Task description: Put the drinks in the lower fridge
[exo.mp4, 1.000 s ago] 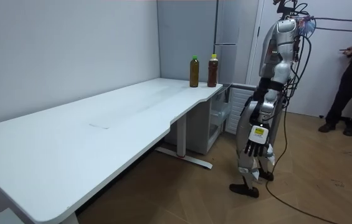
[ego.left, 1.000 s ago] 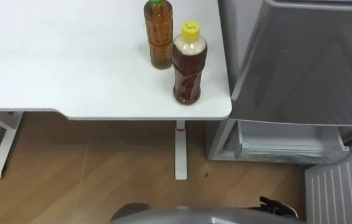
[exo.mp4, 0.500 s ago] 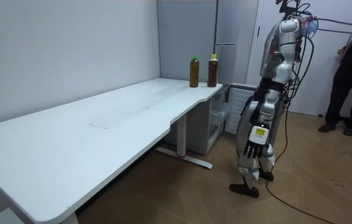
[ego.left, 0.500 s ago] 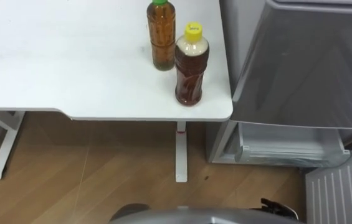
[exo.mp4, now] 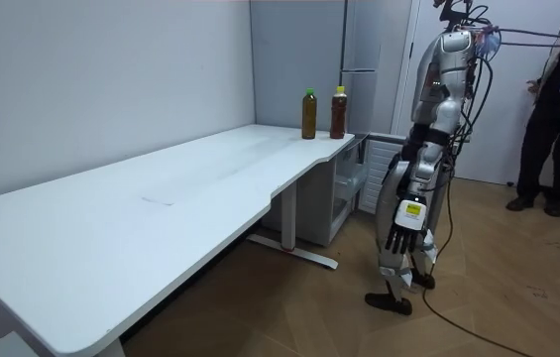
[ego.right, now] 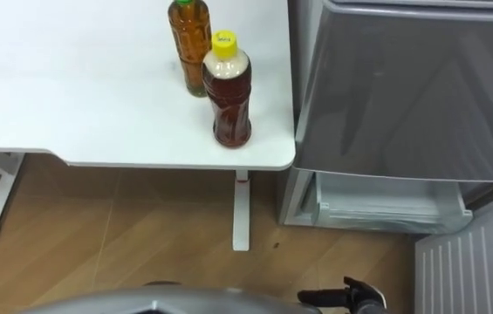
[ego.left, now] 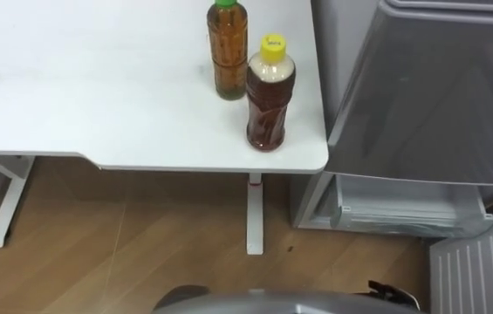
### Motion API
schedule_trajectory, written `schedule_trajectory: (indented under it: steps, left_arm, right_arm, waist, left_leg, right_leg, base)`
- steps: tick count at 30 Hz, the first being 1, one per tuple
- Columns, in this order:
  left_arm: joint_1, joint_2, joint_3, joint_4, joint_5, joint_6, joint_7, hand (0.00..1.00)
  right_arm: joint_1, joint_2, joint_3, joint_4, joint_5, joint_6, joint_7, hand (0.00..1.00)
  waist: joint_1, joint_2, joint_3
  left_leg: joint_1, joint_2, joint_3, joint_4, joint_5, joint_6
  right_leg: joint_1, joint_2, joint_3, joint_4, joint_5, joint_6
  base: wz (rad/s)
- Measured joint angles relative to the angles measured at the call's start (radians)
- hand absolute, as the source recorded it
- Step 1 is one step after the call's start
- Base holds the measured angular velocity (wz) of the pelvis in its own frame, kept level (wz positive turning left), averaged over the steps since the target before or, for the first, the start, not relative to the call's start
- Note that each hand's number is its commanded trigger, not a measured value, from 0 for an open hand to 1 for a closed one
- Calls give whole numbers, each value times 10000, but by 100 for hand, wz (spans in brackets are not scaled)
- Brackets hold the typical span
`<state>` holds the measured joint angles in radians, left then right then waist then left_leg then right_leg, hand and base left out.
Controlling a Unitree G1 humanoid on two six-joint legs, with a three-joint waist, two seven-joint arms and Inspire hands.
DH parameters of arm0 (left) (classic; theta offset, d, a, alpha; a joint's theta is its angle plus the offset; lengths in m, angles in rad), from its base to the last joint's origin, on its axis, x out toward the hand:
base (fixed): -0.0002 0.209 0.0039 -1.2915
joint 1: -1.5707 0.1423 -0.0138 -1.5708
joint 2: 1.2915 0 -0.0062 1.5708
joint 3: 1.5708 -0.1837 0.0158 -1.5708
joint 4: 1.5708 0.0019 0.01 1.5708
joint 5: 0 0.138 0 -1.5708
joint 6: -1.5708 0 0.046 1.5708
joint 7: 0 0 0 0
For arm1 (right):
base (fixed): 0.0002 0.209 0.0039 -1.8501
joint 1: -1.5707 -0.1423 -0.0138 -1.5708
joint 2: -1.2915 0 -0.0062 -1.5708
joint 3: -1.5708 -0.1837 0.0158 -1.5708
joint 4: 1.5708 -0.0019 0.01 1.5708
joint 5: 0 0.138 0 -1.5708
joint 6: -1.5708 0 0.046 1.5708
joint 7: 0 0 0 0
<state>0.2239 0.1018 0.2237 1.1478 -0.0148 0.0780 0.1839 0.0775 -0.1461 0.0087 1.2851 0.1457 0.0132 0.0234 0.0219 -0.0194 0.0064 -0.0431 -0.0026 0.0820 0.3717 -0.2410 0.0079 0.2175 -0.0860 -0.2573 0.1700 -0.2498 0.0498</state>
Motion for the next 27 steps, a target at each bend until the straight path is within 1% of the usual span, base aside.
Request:
schedule_trajectory:
  steps: [1,2,3,4,5,6,8,9,11,12,13,14,15,16,17,18,20,21,22,23,24,25,26,27]
  left_arm:
    - [-13,-4,68,-16,-215,-47,100,0]
    - [-37,-2,109,-34,-647,-184,357,0]
    - [-33,-6,139,-66,-752,-241,498,0]
    - [-42,-11,299,-189,-943,-356,840,0]
    - [-38,-5,472,-436,-1130,-475,1261,0]
    - [-5,-3,526,-605,-1199,-546,1487,0]
    - [151,-4,731,-1457,-1924,-905,2381,0]
    - [148,-3,838,-1605,-1924,-993,2595,0]
    - [136,0,1208,-2220,-1927,-1377,3389,0]
    - [134,0,1294,-2320,-1923,-1490,3581,0]
    - [152,-1,1472,-2530,-1918,-1653,4007,0]
    - [215,1,1585,-2775,-1900,-1783,4404,0]
    - [256,-1,1605,-2929,-1901,-1840,4599,0]
    - [325,-7,1604,-3226,-1896,-2004,4950,0]
    - [346,-7,1599,-3473,-1891,-2161,5318,0]
    - [349,-7,1596,-3604,-1876,-2200,5492,0]
    - [393,-14,1556,-4389,-1857,-2387,6049,0]
    - [434,-15,1535,-4649,-1857,-2420,6183,0]
    - [473,-15,1513,-5050,-1857,-2594,6448,0]
    - [483,-14,1467,-5511,-1857,-2734,6678,0]
    - [507,-15,1420,-5773,-1827,-2797,6776,0]
    - [565,-12,1270,-6246,-1499,-2927,6953,0]
    - [627,-11,1090,-6814,-1206,-3001,7060,0]
    - [649,-11,1012,-7121,-1096,-3041,7074,0]
  right_arm:
    - [0,-3,-3,26,1,-5,0,0]
    - [24,-8,-8,36,20,-13,-9,0]
    - [55,-7,-11,51,20,-29,-21,0]
    - [99,-6,1,65,14,-61,-62,0]
    - [101,-6,3,22,16,-91,-84,0]
    - [109,-7,7,17,17,-111,-90,0]
    - [120,-37,-2,31,29,-124,-138,0]
    - [123,-39,-11,33,25,-120,-153,0]
    - [233,-66,-19,-46,7,-129,-203,0]
    - [246,-76,-21,-54,1,-129,-204,0]
    - [284,-79,-18,-88,-11,-129,-220,0]
    - [358,-77,-8,-131,-28,-136,-226,0]
    - [374,-81,-8,-131,-30,-135,-242,0]
    - [404,-83,-8,-131,-42,-136,-282,0]
    - [431,-84,15,-124,-52,-136,-317,0]
    - [439,-91,51,-117,-53,-139,-332,0]
    - [448,-96,89,-124,-271,-194,-338,0]
    - [439,-96,94,-133,-369,-222,-337,0]
    - [438,-98,102,-145,-549,-282,-339,0]
    - [466,-96,101,-145,-735,-365,-342,0]
    - [471,-98,101,-149,-788,-381,-343,0]
    - [476,-110,111,-152,-801,-432,-347,0]
    - [495,-114,112,-157,-798,-471,-346,0]
    - [496,-114,113,-159,-798,-474,-346,0]
  waist:
    - [34,8,11]
    - [58,23,8]
    - [71,24,8]
    - [105,26,12]
    - [124,13,13]
    - [142,6,11]
    - [176,20,7]
    - [212,26,3]
    - [406,37,-13]
    - [415,27,-24]
    - [416,-5,-78]
    - [465,-42,-169]
    - [485,-48,-188]
    - [546,-69,-193]
    - [626,-88,-186]
    - [646,-87,-186]
    - [686,-92,-192]
    - [690,-103,-187]
    - [680,-128,-174]
    - [677,-112,-183]
    - [682,-110,-184]
    - [689,-130,-167]
    - [699,-74,-180]
    - [703,-69,-169]
  left_leg:
    - [5,-4,-23,-21,-2,3]
    - [37,-17,-61,-21,-2,8]
    - [40,-22,-70,-21,3,16]
    - [23,-36,-103,-23,19,32]
    - [2,-62,-173,-41,32,43]
    - [4,-77,-190,-68,52,50]
    - [8,-138,-285,-138,121,72]
    - [12,-143,-281,-148,130,73]
    - [13,-148,-255,-155,136,73]
    - [13,-156,-251,-167,137,75]
    - [22,-193,-261,-230,171,88]
    - [32,-241,-286,-327,248,102]
    - [46,-255,-294,-349,255,107]
    - [90,-260,-299,-352,257,108]
    - [147,-262,-311,-371,260,107]
    - [173,-263,-333,-386,260,106]
    - [187,-282,-438,-453,259,101]
    - [187,-285,-452,-453,260,99]
    - [191,-292,-488,-453,262,97]
    - [192,-307,-532,-444,265,94]
    - [192,-309,-539,-444,267,92]
    - [186,-310,-552,-443,269,90]
    - [177,-312,-563,-434,269,90]
    - [170,-311,-567,-428,270,89]
  right_leg:
    - [30,0,-50,-7,9,15]
    - [86,-7,-188,-11,22,37]
    - [95,-10,-238,-12,26,44]
    - [94,-22,-305,-18,30,47]
    - [94,-39,-411,-3,33,48]
    - [93,-50,-445,0,33,49]
    - [90,-88,-491,-16,31,51]
    - [90,-91,-489,-25,30,53]
    - [79,-100,-471,-54,20,66]
    - [75,-107,-473,-69,15,73]
    - [76,-126,-477,-170,10,81]
    - [84,-151,-493,-167,15,93]
    - [86,-161,-498,-157,20,99]
    - [91,-168,-498,-117,29,110]
    - [116,-171,-528,-76,37,121]
    - [127,-172,-540,-46,38,121]
    - [155,-171,-636,-2,38,121]
    - [162,-171,-641,-9,38,121]
    - [183,-170,-686,-11,38,121]
    - [209,-170,-781,-13,38,121]
    - [212,-170,-794,-13,38,121]
    - [213,-169,-812,-14,37,121]
    - [213,-168,-809,-15,37,121]
    - [212,-164,-804,-16,38,121]
  base:
    - [5]
    - [8]
    - [7]
    - [10]
    - [12]
    - [13]
    - [7]
    - [0]
    - [-4]
    - [0]
    - [4]
    - [6]
    - [5]
    - [0]
    - [0]
    - [8]
    - [13]
    - [9]
    - [8]
    - [8]
    - [6]
    - [0]
    - [0]
    - [0]
